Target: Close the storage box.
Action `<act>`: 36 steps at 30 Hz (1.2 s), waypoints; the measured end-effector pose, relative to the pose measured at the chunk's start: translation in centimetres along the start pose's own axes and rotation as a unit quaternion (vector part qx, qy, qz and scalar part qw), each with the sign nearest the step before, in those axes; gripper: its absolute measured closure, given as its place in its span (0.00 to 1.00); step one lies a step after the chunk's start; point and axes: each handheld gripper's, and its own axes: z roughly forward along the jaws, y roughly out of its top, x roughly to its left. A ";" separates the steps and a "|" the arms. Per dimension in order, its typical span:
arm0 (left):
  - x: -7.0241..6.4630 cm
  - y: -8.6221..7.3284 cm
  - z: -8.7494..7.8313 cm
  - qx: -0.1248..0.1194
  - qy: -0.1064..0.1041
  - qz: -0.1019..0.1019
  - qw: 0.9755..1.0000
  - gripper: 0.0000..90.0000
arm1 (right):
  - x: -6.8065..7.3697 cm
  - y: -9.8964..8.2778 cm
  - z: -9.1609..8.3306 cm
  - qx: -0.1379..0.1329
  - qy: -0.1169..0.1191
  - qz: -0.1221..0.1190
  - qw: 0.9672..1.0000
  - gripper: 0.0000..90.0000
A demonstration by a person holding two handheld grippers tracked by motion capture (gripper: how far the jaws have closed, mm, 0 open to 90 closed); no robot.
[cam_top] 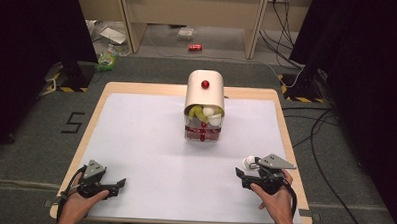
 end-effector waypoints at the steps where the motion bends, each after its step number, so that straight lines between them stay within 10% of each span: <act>1: 0.0 0.0 0.0 0.000 0.000 0.000 1.000 0.14 | 0.0 -0.1 0.0 0.001 0.000 0.001 1.000 0.20; 36: 0.0 0.0 0.0 0.000 0.000 0.000 1.000 0.14 | -0.3 -3.3 -1.5 0.029 -0.008 0.000 1.000 0.20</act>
